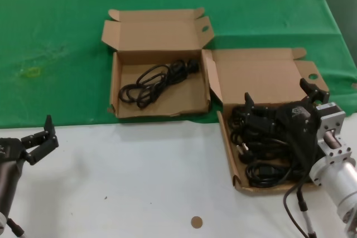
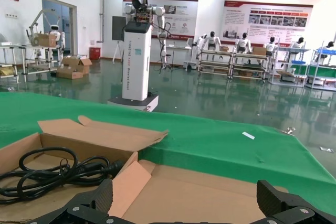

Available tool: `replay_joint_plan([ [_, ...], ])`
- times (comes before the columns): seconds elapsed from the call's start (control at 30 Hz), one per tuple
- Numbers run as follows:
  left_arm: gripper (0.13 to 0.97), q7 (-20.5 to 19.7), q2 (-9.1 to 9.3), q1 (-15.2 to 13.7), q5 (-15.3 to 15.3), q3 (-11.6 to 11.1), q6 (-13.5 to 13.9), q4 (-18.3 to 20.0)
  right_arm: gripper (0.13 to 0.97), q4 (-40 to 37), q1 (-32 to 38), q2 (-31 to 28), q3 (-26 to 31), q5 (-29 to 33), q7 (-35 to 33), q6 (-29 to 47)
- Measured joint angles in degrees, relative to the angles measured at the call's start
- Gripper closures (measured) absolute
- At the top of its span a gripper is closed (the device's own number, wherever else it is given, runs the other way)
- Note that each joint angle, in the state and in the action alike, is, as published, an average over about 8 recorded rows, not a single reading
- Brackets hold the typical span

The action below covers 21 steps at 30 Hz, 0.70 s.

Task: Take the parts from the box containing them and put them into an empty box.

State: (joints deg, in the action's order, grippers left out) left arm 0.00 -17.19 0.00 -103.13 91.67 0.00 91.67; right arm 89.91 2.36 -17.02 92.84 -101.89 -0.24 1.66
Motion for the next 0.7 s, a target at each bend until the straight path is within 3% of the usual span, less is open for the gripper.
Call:
replay_joint_plan([
  [0.7,0.132,0.0,0.00,0.0,0.0,0.0,0.0,0.0,0.129,0.0,0.0,0.0,0.0,0.0,0.0,0.0],
])
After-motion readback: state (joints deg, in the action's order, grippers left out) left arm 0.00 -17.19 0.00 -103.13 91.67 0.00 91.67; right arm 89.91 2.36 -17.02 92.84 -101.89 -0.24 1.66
